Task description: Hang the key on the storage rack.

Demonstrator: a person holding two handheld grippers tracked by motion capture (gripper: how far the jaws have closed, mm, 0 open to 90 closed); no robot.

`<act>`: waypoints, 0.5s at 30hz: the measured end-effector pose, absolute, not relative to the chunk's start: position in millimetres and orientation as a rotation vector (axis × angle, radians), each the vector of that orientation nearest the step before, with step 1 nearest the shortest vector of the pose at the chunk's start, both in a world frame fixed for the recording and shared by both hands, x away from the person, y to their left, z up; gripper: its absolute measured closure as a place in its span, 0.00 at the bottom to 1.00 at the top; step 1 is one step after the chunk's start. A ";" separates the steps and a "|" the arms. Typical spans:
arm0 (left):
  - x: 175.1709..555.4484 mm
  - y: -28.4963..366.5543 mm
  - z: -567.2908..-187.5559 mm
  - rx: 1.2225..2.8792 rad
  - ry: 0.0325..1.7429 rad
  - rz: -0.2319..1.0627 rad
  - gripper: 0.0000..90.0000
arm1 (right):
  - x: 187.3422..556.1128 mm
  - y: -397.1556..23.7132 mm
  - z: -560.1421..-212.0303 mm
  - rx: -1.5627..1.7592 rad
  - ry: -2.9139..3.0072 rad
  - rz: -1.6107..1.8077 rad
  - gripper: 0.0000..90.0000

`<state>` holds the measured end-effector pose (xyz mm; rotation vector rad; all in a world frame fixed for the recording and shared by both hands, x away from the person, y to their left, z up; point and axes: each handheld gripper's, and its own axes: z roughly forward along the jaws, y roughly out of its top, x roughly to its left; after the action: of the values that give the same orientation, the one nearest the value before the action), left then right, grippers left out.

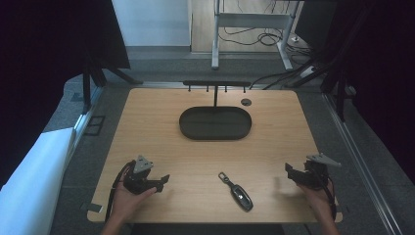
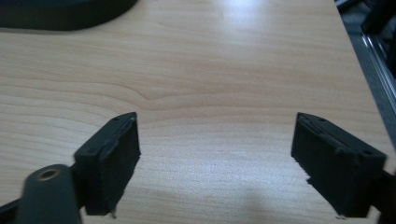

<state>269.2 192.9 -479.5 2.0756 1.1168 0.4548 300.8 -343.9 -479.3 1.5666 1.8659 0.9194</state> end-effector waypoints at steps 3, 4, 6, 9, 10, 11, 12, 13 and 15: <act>270.4 193.0 -480.4 2.079 1.118 0.454 0.22 | 301.6 -348.4 -477.0 1.570 1.884 0.928 0.21; 270.8 193.0 -480.7 2.080 1.120 0.453 0.22 | 301.7 -349.3 -476.3 1.569 1.887 0.936 0.22; 271.7 193.3 -481.4 2.083 1.119 0.450 0.22 | 301.1 -350.7 -472.7 1.553 1.902 0.953 0.21; 272.4 192.3 -482.9 2.090 1.118 0.448 0.22 | 299.9 -348.7 -466.3 1.515 1.921 0.947 0.20; 272.2 190.7 -483.8 2.094 1.117 0.446 0.22 | 297.6 -346.2 -460.2 1.498 1.927 0.963 0.20; 272.2 190.7 -483.8 2.094 1.117 0.446 0.22 | 297.6 -346.2 -460.2 1.498 1.927 0.963 0.20; 271.3 189.3 -483.3 2.093 1.113 0.445 0.22 | 295.0 -343.0 -454.6 1.491 1.947 0.987 0.22; 271.3 189.3 -483.3 2.093 1.113 0.445 0.22 | 293.6 -341.4 -452.5 1.485 1.957 0.999 0.22; 269.2 186.8 -480.6 2.098 1.104 0.469 0.22 | 289.4 -336.2 -446.8 1.457 1.980 1.008 0.23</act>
<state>269.2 186.8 -480.6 2.0977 1.1037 0.4689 289.4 -336.2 -446.8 1.4570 1.9796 1.0075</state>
